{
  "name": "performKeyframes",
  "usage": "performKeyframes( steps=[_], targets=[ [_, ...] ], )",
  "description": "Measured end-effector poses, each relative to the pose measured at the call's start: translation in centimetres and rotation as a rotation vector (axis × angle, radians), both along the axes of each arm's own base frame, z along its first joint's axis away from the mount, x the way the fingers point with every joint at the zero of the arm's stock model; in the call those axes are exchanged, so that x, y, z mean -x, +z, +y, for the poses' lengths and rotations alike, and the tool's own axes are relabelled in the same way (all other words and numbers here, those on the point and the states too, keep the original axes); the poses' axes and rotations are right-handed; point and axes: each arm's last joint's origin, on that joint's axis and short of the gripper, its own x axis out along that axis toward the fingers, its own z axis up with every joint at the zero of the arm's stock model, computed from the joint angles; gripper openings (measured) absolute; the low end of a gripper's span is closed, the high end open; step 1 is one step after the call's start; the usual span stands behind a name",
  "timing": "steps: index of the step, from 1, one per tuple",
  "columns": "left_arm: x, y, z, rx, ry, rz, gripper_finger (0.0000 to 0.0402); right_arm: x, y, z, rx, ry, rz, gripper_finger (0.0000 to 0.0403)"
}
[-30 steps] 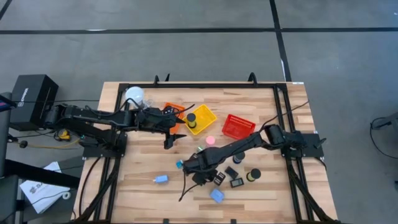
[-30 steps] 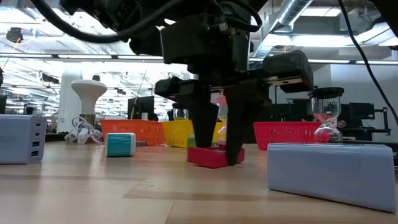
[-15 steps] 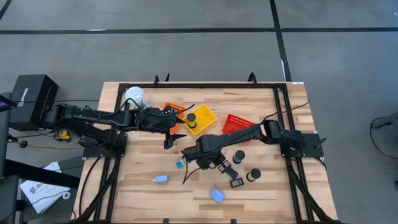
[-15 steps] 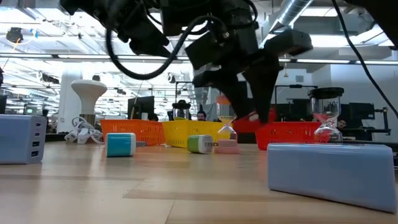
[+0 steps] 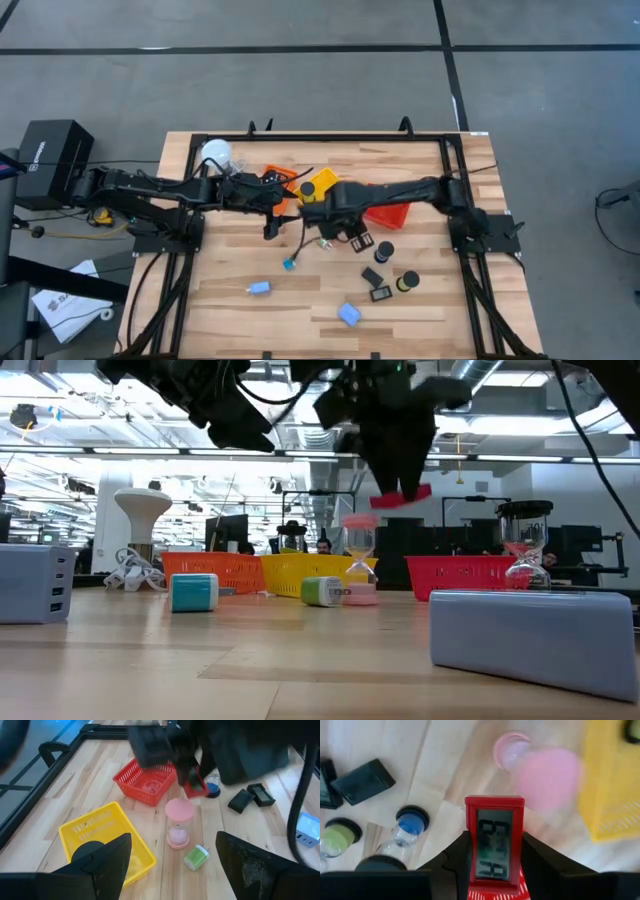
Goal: Pick & Place Office items
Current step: Put the red timer in the red bin
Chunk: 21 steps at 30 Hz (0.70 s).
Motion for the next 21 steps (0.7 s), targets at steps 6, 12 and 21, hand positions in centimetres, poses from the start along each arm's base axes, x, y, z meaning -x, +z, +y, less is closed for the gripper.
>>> performKeyframes(
  steps=[6, 12, 21],
  targets=[
    [0.0, 0.0, 0.0, 0.003, 0.001, 0.0, 0.0286, 1.8, 3.6, -2.5, -0.001, -0.103, -0.097, 0.0154],
    [0.0, 0.0, 0.0, 0.024, 0.012, -0.003, 0.0286, 4.5, 3.2, -4.9, 0.007, -0.23, -0.047, 0.0149],
    [0.0, 0.0, 0.0, 0.021, 0.011, -0.003, 0.0286, 5.4, -1.6, -8.1, 0.014, -0.308, -0.009, 0.0143]
  ],
)
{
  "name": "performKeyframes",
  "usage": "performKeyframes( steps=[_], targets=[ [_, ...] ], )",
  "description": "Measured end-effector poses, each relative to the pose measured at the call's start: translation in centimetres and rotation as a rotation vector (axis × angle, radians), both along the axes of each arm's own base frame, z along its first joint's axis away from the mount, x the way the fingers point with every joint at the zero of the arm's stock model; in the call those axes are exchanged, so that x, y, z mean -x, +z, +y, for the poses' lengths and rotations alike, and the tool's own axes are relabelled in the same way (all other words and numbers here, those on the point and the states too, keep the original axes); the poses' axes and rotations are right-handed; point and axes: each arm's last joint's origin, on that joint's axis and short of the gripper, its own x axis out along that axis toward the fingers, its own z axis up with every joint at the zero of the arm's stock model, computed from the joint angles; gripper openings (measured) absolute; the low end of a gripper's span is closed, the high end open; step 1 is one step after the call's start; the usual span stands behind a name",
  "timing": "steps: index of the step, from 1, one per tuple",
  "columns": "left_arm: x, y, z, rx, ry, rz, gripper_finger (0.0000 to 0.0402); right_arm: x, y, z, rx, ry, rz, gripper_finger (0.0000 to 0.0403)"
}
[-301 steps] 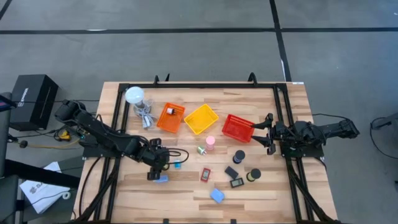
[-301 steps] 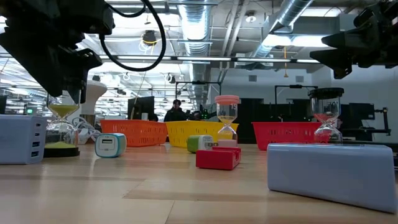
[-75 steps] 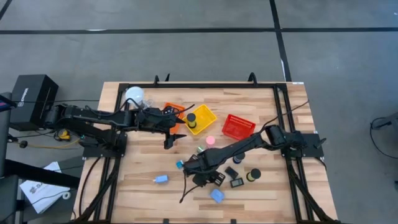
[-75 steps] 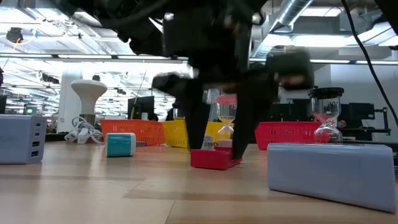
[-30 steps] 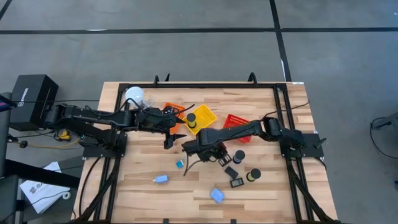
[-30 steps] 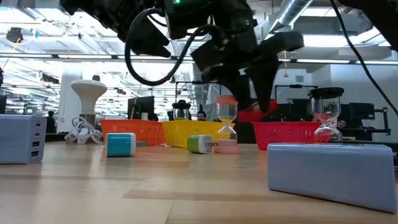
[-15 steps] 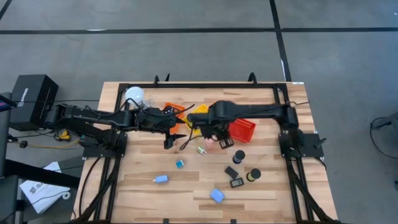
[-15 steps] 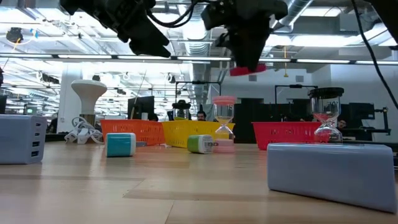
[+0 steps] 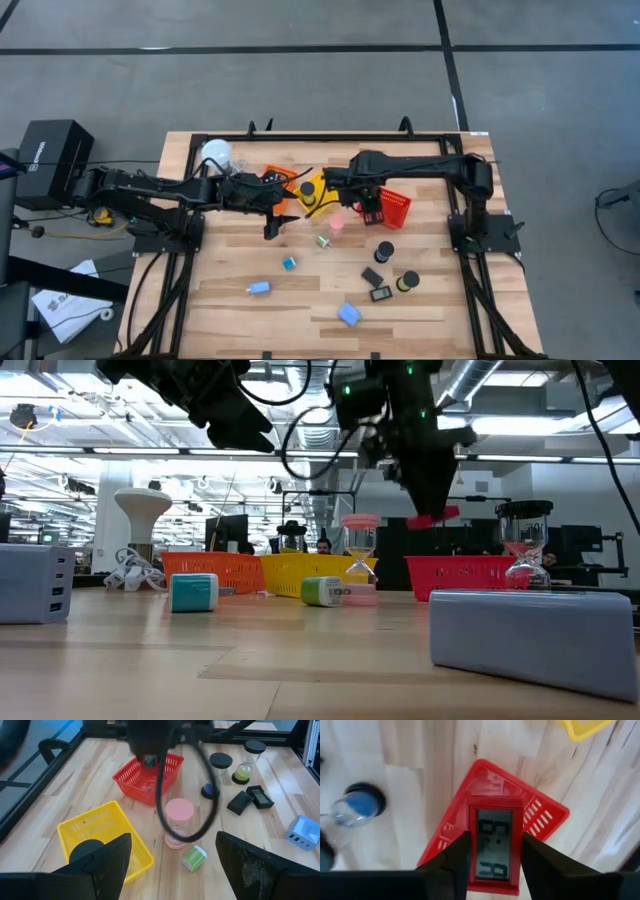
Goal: Pick & Place Office items
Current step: Put the red timer in the red bin, then put the left blue charger adapter in the orange bin
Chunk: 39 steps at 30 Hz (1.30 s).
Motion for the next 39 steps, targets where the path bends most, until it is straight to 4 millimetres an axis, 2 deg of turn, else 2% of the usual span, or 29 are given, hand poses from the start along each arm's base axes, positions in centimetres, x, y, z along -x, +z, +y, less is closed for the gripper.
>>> performKeyframes(
  steps=[3, 7, 13, 18, 32, 39],
  targets=[
    [0.0, 0.0, 0.0, 0.0, 0.0, 0.0, 0.0286, 0.3, -1.5, -0.9, -0.003, 0.002, 0.003, 0.0154],
    [0.0, 0.0, 0.0, -0.001, 0.0, 0.0, 0.0286, 0.7, -2.1, -1.7, -0.005, -0.038, 0.023, 0.0155],
    [0.0, 0.0, 0.0, -0.001, 0.0, 0.0, 0.0286, 1.2, -3.8, -2.2, -0.024, -0.058, 0.028, 0.0144],
    [0.0, 0.0, 0.0, -0.001, 0.0, 0.0, 0.0286, 1.5, -5.0, -2.1, -0.033, -0.06, 0.027, 0.0153],
    [0.0, 0.0, 0.0, -0.001, 0.0, 0.0, 0.0286, 1.3, -5.1, -2.1, -0.027, -0.058, -0.001, 0.0203],
    [0.0, 0.0, 0.0, -0.001, 0.0, 0.0, 0.0286, 1.1, -3.6, -0.9, -0.019, -0.089, 0.034, 0.0201]
  ],
)
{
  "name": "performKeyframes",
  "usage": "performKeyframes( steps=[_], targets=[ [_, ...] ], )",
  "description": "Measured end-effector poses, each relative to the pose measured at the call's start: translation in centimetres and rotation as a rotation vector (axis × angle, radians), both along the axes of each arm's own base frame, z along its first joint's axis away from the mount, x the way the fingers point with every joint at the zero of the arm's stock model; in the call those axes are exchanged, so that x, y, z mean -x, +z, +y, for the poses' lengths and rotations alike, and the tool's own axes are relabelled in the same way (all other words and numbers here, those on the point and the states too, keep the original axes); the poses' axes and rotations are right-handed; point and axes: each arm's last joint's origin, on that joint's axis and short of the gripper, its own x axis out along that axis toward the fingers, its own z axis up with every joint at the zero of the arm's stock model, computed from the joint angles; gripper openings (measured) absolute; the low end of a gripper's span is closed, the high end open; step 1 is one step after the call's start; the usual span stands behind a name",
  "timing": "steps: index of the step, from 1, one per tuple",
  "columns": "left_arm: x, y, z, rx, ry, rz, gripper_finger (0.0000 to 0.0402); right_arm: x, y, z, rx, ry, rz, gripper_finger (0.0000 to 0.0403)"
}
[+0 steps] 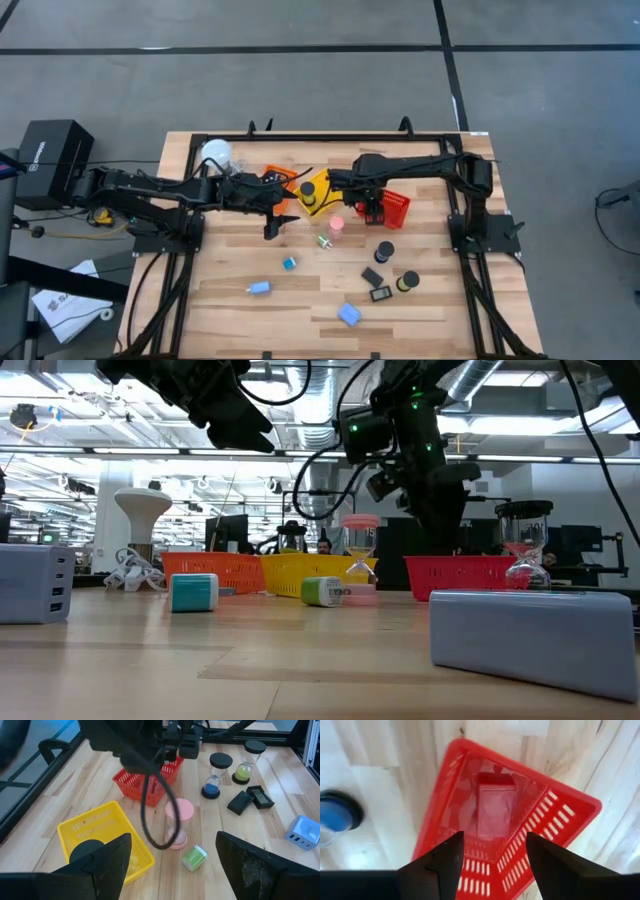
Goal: Pick & Place Office items
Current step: Put the left blue charger adapter in the orange bin
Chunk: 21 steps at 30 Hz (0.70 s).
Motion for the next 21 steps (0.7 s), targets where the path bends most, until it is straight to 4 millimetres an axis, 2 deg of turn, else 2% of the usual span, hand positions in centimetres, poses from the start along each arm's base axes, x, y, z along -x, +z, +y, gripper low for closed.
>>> performKeyframes(
  steps=[8, 11, 16, 19, 21],
  targets=[
    [0.0, 0.0, 0.0, -0.003, -0.002, 0.001, 0.0286, -0.1, 3.6, 2.4, 0.012, -0.031, 0.064, 0.0174],
    [0.0, 0.0, 0.0, -0.006, -0.004, 0.001, 0.0286, 0.5, 5.3, 3.4, 0.027, -0.04, 0.053, 0.0163],
    [0.0, 0.0, -0.2, -0.007, -0.009, 0.001, 0.0286, 2.3, 9.3, 5.2, 0.071, -0.026, -0.12, 0.0145],
    [0.0, 0.0, -0.6, -0.007, -0.027, 0.0, 0.0286, 3.8, 12.0, 6.4, 0.093, -0.026, -0.359, 0.0137],
    [0.0, 0.0, -1.0, -0.001, -0.04, -0.001, 0.0286, 4.8, 12.7, 7.2, 0.081, -0.003, -0.526, 0.0133]
  ],
)
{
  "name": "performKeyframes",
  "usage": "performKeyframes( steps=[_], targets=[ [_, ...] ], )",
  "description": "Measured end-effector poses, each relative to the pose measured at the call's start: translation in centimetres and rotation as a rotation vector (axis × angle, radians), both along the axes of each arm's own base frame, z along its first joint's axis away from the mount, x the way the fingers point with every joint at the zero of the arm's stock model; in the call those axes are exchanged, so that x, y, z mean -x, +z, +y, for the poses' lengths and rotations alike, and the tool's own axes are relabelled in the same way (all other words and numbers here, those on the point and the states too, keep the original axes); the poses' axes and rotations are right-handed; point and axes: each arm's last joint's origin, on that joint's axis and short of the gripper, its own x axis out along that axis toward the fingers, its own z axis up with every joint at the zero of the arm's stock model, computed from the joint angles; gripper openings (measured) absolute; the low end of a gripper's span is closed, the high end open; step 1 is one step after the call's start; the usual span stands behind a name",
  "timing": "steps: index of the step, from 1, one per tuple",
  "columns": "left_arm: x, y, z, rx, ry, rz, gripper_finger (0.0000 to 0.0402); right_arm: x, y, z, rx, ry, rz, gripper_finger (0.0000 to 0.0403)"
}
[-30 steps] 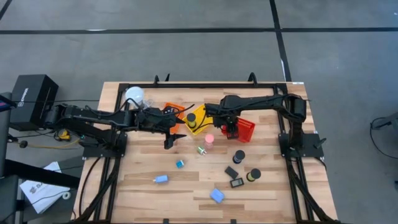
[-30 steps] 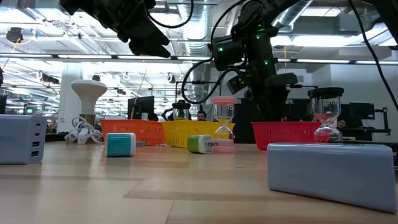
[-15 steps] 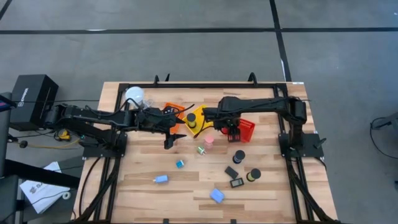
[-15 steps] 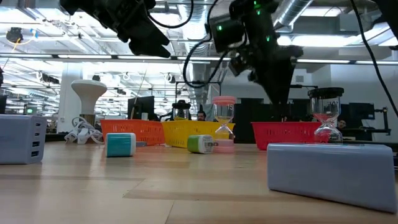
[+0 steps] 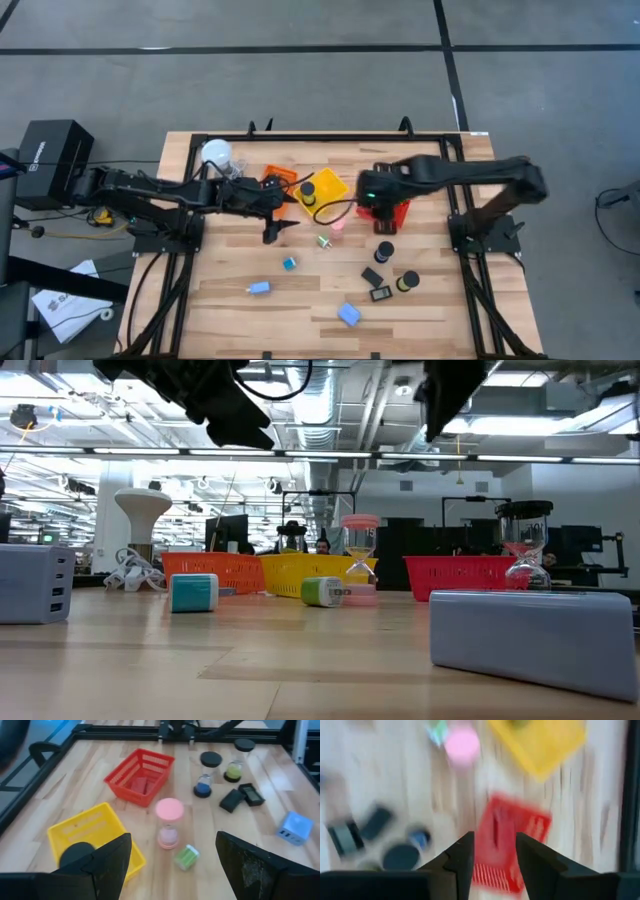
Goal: Pick & Place Office items
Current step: Put the left blue charger adapter in the orange bin
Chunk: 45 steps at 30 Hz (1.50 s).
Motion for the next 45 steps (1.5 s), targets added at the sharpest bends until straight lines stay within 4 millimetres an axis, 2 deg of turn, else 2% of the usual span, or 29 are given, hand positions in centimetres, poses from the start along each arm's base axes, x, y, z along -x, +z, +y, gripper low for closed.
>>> performKeyframes(
  steps=[4, 9, 12, 16, 21, 25, 32, 45],
  targets=[
    [0.1, 0.0, -1.7, 0.05, -0.042, -0.003, 0.0286, 2.8, -1.2, 1.8, -0.024, 0.072, -0.223, 0.0131],
    [0.7, 0.0, -5.7, 0.116, -0.17, 0.002, 0.0276, 5.6, -5.2, 3.8, -0.11, 0.088, -0.419, 0.0131],
    [1.5, 0.0, -8.4, 0.18, -0.228, 0.012, 0.0266, 6.0, -6.6, 5.1, -0.171, 0.122, -0.582, 0.013],
    [2.6, -0.4, -11.2, 0.243, -0.256, 0.035, 0.0254, 5.5, -7.7, 6.8, -0.177, 0.245, -0.762, 0.013],
    [3.3, -1.4, -13.6, 0.261, -0.223, 0.068, 0.0246, 4.4, -8.9, 8.5, -0.164, 0.332, -0.825, 0.013],
    [3.8, -2.4, -14.2, 0.284, -0.193, 0.156, 0.0243, 3.5, -10.2, 9.4, -0.169, 0.349, -0.805, 0.013],
    [4.5, -5.0, -13.6, 0.311, -0.007, 0.384, 0.0243, 2.7, -12.1, 9.9, -0.228, 0.28, -0.741, 0.013],
    [3.8, -8.5, -14.2, 0.294, 0.097, 0.53, 0.0243, 1.9, -11.9, 9.4, -0.225, 0.261, -0.794, 0.013]
  ],
)
